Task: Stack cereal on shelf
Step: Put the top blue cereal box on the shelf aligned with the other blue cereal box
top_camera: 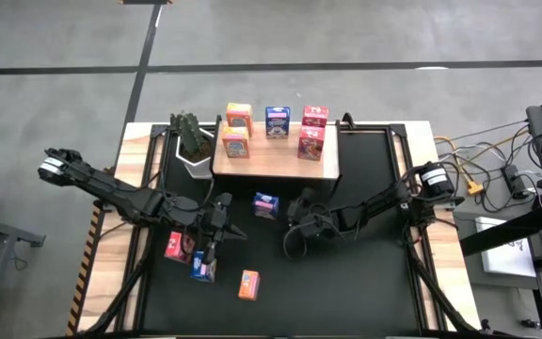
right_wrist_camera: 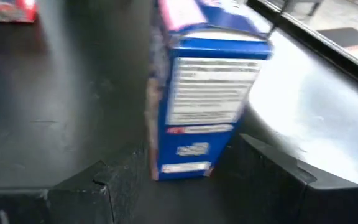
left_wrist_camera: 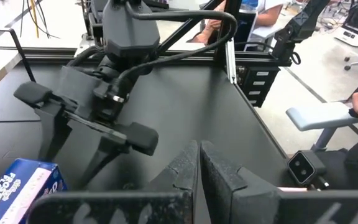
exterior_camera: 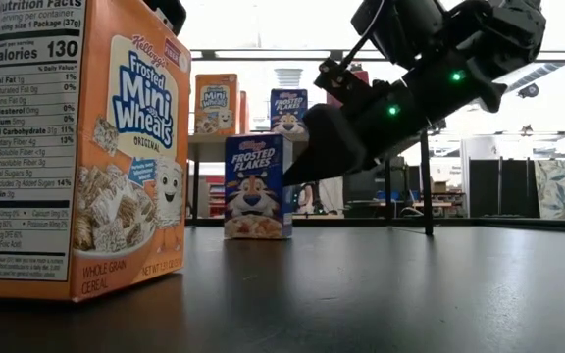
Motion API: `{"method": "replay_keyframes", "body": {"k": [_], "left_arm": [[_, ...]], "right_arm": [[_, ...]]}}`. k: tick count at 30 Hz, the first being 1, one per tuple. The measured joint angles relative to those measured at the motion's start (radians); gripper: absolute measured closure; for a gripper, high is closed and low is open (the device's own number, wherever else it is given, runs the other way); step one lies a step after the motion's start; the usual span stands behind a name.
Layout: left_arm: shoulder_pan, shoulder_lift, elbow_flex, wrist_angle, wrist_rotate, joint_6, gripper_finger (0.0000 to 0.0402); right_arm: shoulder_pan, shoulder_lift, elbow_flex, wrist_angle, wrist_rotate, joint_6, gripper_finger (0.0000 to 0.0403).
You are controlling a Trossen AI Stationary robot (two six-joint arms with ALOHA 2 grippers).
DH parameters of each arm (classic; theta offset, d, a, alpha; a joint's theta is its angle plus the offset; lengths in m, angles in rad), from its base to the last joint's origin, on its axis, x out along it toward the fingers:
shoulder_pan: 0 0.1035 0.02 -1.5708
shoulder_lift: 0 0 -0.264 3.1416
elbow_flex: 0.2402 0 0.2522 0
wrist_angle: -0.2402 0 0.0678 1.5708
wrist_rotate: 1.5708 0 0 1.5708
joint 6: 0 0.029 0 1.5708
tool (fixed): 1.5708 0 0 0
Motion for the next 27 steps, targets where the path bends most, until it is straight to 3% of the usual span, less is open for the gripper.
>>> {"method": "replay_keyframes", "body": {"k": [4,21,27], "left_arm": [[0.0,0.0,0.0,0.0,0.0,-0.002,0.04],[0.0,0.0,0.0,0.001,0.0,-0.002,0.04],[0.0,0.0,0.0,0.007,0.0,-0.002,0.04]], "right_arm": [[-0.004,-0.009,0.0,0.006,0.029,-0.002,0.0165],[-0.053,0.005,0.0,0.161,-0.168,-0.093,0.0165],[-0.053,0.005,0.0,0.162,-0.168,-0.092,0.0179]]}}
